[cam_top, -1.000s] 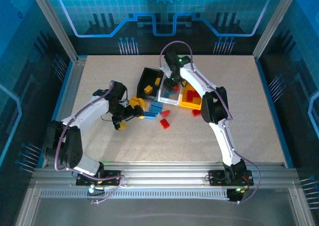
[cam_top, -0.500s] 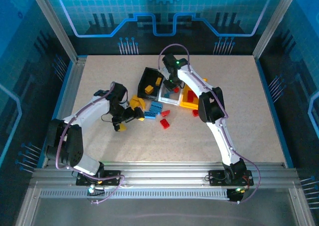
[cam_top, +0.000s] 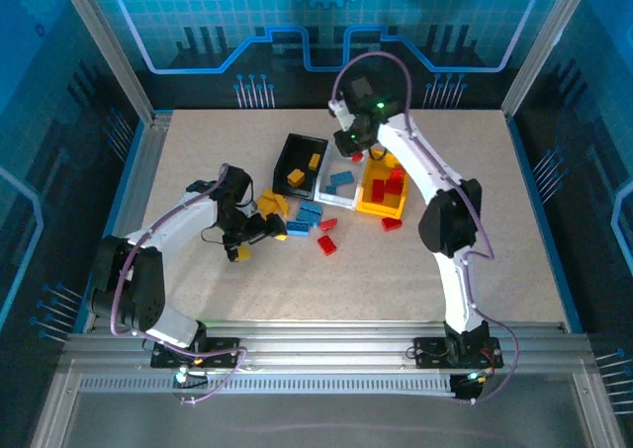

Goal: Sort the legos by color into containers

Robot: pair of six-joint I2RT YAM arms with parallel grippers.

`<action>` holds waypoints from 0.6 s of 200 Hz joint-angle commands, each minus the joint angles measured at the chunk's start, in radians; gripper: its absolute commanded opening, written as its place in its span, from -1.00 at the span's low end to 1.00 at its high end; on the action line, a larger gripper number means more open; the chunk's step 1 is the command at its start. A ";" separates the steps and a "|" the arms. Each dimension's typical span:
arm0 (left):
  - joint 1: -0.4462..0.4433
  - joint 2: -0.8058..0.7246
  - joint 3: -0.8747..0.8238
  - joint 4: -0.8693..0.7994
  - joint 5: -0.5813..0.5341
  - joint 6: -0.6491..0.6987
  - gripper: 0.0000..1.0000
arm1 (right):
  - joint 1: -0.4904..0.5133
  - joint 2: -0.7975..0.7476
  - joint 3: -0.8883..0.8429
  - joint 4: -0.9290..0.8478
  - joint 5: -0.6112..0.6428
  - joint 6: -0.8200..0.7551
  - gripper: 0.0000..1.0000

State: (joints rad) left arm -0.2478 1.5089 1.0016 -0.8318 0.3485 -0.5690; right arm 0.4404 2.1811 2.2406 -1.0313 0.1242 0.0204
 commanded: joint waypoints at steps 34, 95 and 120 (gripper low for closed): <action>0.016 0.003 0.067 -0.010 -0.003 0.027 0.98 | -0.133 -0.113 -0.233 0.011 0.035 0.104 -0.58; 0.031 0.031 0.131 -0.026 -0.029 0.028 0.98 | -0.173 -0.229 -0.410 0.089 -0.043 0.126 0.04; 0.047 0.046 0.157 -0.029 -0.037 0.022 0.98 | -0.174 -0.323 -0.517 0.110 -0.063 0.140 0.11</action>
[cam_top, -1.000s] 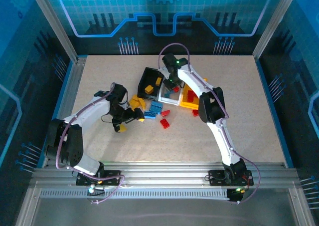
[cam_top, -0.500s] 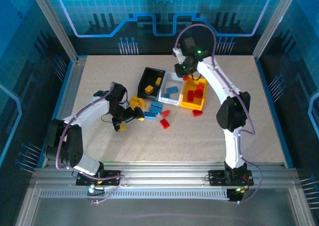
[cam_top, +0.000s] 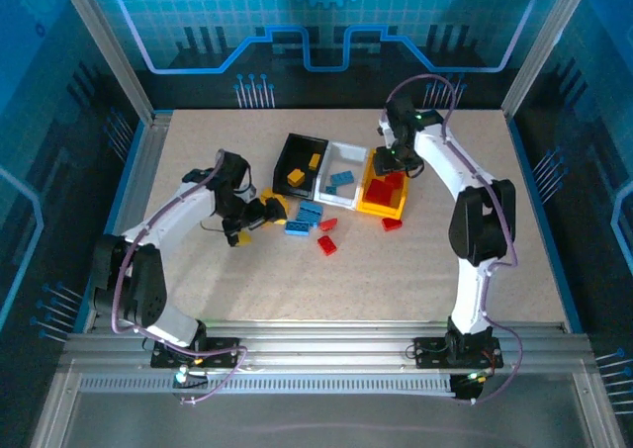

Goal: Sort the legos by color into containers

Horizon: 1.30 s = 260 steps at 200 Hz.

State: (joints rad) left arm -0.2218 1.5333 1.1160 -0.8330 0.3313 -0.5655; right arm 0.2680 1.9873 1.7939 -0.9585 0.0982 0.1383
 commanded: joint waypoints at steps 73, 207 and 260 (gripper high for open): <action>0.065 0.131 0.097 -0.014 -0.083 0.010 0.97 | 0.060 -0.464 -0.497 0.135 -0.251 0.236 0.16; 0.065 0.440 0.246 0.001 -0.117 0.060 0.42 | 0.093 -0.563 -0.601 0.111 -0.265 0.269 0.14; 0.065 0.457 0.229 0.014 -0.124 0.068 -0.10 | 0.107 -0.531 -0.573 0.118 -0.274 0.281 0.13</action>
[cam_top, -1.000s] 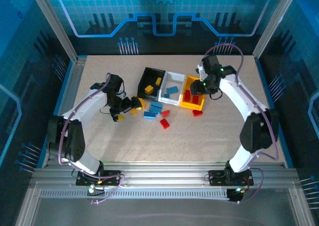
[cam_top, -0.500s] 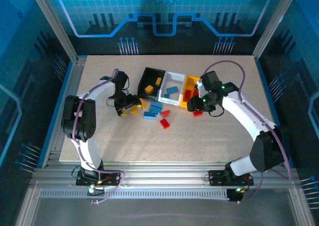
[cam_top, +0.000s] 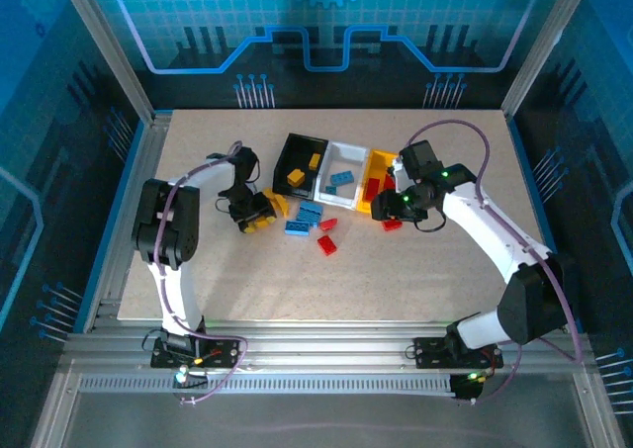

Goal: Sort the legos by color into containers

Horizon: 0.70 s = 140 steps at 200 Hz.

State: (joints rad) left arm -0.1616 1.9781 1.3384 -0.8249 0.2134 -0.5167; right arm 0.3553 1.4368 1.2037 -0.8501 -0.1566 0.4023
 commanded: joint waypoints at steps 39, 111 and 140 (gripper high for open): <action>0.005 -0.012 0.008 -0.007 -0.012 0.032 -0.30 | 0.045 0.027 0.030 0.004 -0.017 0.020 0.13; 0.005 -0.196 0.034 -0.081 0.021 0.035 -0.41 | 0.068 0.000 -0.029 0.019 -0.020 0.036 0.13; 0.004 -0.172 0.167 -0.072 0.083 0.002 -0.38 | 0.068 -0.004 -0.049 0.023 -0.018 0.037 0.13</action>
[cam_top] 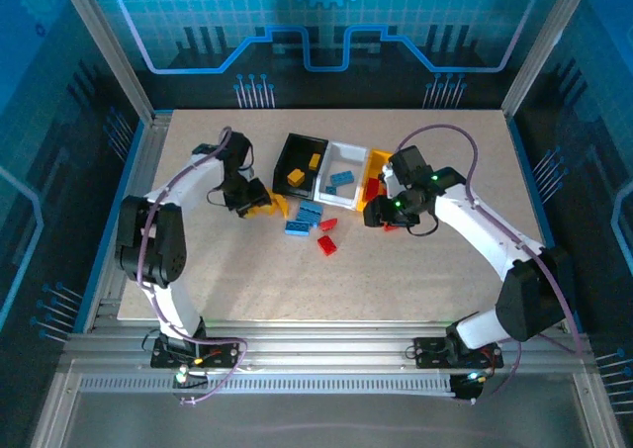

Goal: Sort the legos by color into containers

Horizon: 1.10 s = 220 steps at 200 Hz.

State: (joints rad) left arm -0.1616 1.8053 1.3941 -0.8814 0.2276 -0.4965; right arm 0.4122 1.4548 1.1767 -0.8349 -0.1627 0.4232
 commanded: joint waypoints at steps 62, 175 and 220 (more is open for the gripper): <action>-0.051 0.311 0.545 -0.080 0.121 -0.030 -0.35 | 0.015 -0.079 -0.041 -0.003 0.007 0.058 0.13; -0.077 0.171 0.403 -0.132 -0.017 0.033 0.37 | 0.070 -0.070 -0.076 0.033 -0.004 0.084 0.15; -0.118 0.053 0.141 -0.057 -0.069 -0.014 0.34 | 0.104 -0.012 -0.040 0.045 -0.017 0.066 0.15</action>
State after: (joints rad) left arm -0.2489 1.8854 1.6196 -0.9737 0.2085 -0.4957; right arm 0.4927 1.4158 1.0950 -0.8040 -0.1638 0.4976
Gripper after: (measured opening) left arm 0.672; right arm 0.576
